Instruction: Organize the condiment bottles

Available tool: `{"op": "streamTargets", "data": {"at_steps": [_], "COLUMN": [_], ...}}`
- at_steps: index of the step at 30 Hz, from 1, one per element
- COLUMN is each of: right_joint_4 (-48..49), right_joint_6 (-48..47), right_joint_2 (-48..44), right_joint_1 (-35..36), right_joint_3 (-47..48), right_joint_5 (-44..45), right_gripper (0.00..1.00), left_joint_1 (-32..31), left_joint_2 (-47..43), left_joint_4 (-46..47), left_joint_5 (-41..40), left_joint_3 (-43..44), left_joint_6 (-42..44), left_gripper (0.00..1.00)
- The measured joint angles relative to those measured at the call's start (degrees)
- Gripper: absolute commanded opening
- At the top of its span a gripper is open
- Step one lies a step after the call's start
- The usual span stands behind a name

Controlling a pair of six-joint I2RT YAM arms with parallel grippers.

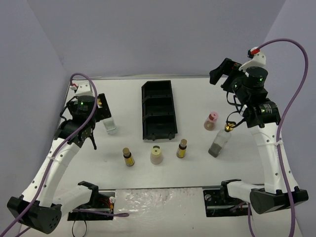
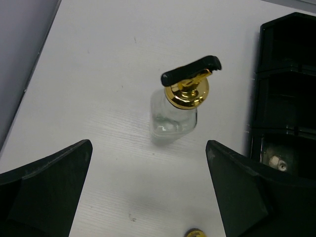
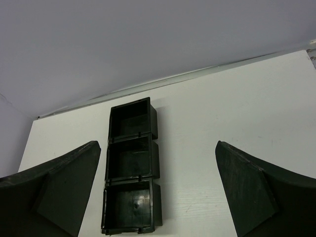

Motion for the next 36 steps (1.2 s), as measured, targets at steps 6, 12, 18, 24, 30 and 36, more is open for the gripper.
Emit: {"op": "streamTargets", "data": {"at_steps": [6,12,18,24,30,36], "right_joint_4": [0.9,1.4,2.5,3.5,3.9,3.9], "right_joint_6": [0.2,0.0,-0.1,0.1,0.0,-0.1], "right_joint_2": [-1.1,-3.3,-6.2,-7.4,-7.7,-8.6], "right_joint_1": [0.0,0.0,0.0,0.0,0.0,0.0], "right_joint_3": [-3.2,-4.8,-6.5,-7.7,-9.6,-10.2], "right_joint_5": [0.1,0.4,0.7,0.7,0.7,0.7], "right_gripper": [1.0,1.0,1.0,1.0,1.0,1.0], "left_joint_1": [-5.4,-6.8,-7.5,-7.9,-7.9,-7.9], "left_joint_2": [0.3,1.5,3.2,4.7,6.7,10.9], "left_joint_4": [5.2,10.3,14.8,18.7,24.3,29.4], "left_joint_5": [-2.8,-6.4,-10.4,-13.4,-16.1,-17.7], "left_joint_3": [-1.8,-4.1,-8.5,-11.1,-13.8,-15.6], "left_joint_6": [1.6,2.6,3.4,3.8,3.9,4.0], "left_gripper": [0.97,0.97,0.97,0.97,0.97,0.97]}}
